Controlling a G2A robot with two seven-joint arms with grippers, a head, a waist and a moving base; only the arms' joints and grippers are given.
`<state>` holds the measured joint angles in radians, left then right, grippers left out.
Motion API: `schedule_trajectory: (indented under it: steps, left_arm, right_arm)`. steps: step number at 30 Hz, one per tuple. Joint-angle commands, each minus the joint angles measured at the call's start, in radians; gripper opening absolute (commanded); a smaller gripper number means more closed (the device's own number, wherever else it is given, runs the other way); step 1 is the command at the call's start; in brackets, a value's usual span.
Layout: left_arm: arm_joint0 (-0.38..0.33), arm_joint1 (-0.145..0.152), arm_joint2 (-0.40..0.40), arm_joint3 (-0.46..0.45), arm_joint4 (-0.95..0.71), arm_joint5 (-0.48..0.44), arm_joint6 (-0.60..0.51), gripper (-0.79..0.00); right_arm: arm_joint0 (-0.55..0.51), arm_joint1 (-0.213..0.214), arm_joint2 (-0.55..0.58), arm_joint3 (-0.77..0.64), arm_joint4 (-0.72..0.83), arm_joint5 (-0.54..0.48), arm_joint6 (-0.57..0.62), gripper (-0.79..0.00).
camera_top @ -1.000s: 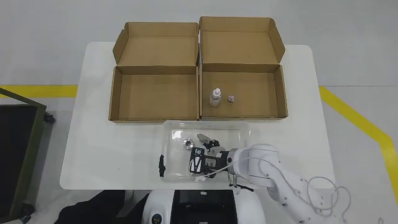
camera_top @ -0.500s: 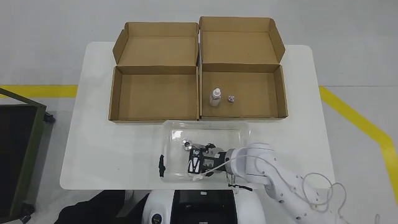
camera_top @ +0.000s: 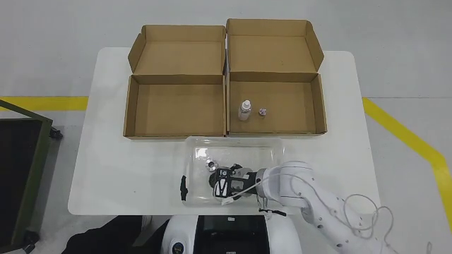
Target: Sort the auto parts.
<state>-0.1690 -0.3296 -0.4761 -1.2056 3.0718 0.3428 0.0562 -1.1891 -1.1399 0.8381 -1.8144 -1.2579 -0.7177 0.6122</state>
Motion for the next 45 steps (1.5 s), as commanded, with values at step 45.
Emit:
schedule_trajectory:
  steps: [45]
  left_arm:
    - [0.000,0.000,0.000,0.000,0.000,0.000,0.000,0.000]
  right_arm:
    - [-0.023,0.027,0.260,-0.109,0.142,-0.023,-0.763,-0.785]
